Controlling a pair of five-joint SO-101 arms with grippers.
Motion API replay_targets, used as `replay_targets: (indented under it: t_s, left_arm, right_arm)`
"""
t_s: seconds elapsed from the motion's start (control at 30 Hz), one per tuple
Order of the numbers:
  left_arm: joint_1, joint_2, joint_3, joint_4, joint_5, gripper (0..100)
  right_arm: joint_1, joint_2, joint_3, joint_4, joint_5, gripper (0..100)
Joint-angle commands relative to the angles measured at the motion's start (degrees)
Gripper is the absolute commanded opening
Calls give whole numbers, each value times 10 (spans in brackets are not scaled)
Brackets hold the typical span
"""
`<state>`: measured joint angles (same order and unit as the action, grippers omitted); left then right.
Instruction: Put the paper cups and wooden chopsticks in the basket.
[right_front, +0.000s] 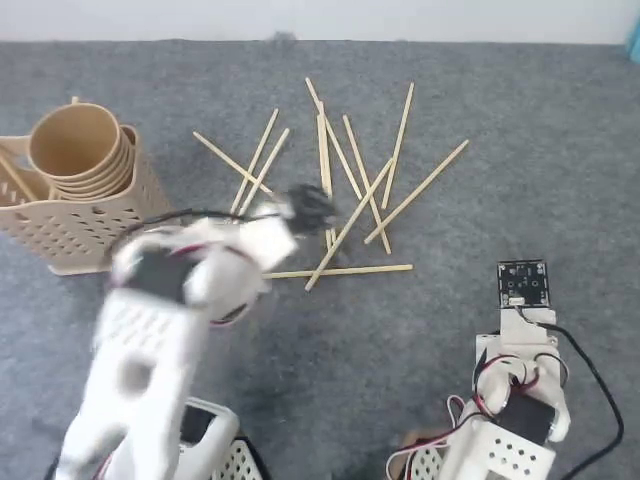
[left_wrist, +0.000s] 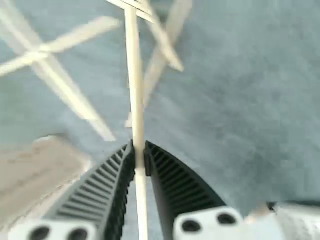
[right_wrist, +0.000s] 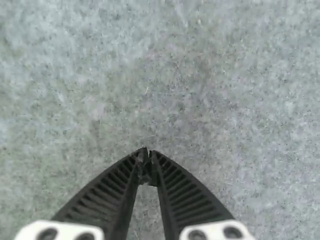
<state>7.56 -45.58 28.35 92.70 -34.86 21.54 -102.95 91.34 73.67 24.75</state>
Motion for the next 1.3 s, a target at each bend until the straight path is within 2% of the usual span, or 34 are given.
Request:
replay_targets:
  t_s: [0.0, 0.13, 0.23, 0.5, 0.63, 0.8, 0.93, 1.27]
  left_arm:
    - [-84, -90, -72, -15, 53, 14]
    - [-197, -103, -131, -91, 86, 14]
    - [-268, -104, -146, -178, 130, 14]
    - [-425, -102, -99, -470, 341, 14]
    - [-474, -101, -42, -617, 421, 14]
    - [-490, -92, 67, -794, 424, 15]
    - [-491, -29, 80, -824, 424, 15]
    - [-543, 184, -11, -823, 427, 16]
  right_arm:
    - [7, -9, -4, 1, 8, 8]
    - [8, -9, -4, 2, 8, 8]
    - [8, -9, -4, 2, 8, 8]
    - [9, -9, -4, 2, 8, 8]
    - [9, -9, -4, 2, 8, 8]
    - [11, -9, -4, 6, 8, 8]
    - [11, -9, -4, 6, 8, 8]
    - [11, -9, -4, 6, 8, 8]
